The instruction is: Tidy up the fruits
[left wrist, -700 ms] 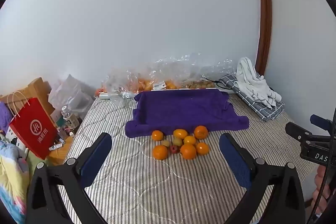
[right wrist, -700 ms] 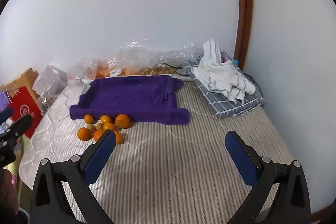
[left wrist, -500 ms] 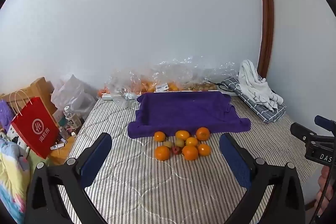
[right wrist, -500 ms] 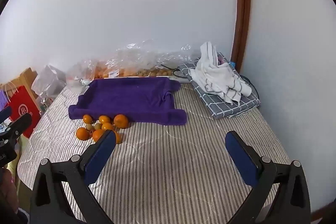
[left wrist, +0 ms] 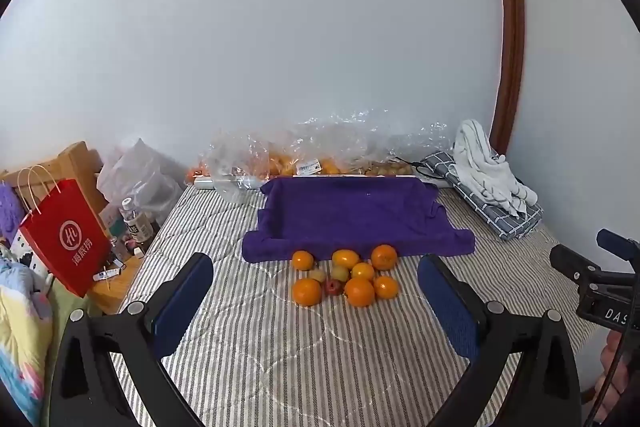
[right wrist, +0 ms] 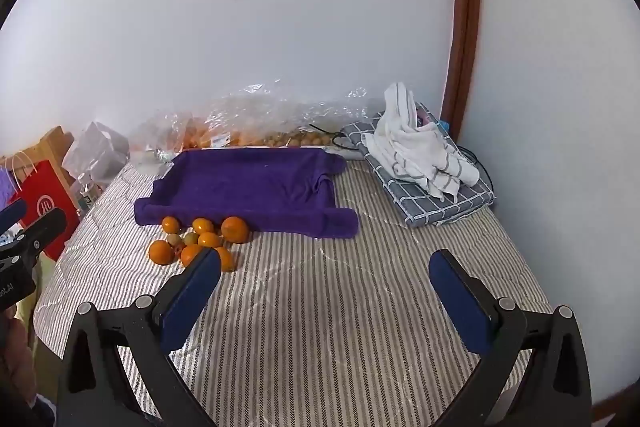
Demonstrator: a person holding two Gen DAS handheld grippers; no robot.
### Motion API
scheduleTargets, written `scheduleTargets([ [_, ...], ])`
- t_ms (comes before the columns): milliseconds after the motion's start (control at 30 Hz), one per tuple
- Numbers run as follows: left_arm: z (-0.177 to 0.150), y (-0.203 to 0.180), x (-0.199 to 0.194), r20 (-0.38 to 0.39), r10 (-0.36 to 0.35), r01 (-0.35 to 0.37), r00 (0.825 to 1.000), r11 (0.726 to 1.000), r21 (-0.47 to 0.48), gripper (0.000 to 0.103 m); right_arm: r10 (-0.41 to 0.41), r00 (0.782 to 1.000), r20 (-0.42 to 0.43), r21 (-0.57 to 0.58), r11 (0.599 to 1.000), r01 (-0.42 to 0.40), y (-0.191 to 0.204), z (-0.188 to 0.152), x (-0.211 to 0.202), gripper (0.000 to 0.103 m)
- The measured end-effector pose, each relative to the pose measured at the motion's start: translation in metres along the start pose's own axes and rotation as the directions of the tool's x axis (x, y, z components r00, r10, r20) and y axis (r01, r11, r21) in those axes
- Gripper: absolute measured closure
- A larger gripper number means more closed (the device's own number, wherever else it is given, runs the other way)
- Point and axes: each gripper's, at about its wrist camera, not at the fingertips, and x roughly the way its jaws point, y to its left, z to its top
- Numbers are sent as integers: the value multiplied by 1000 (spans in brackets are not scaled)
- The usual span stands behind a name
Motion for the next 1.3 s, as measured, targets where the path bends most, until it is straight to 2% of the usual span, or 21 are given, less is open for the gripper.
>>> scheduleTargets([
  [1300, 1, 6, -7, 10, 2, -2, 1000, 1000, -15, 0, 7, 1000, 6, -5, 1000, -7, 12, -5, -4, 1],
])
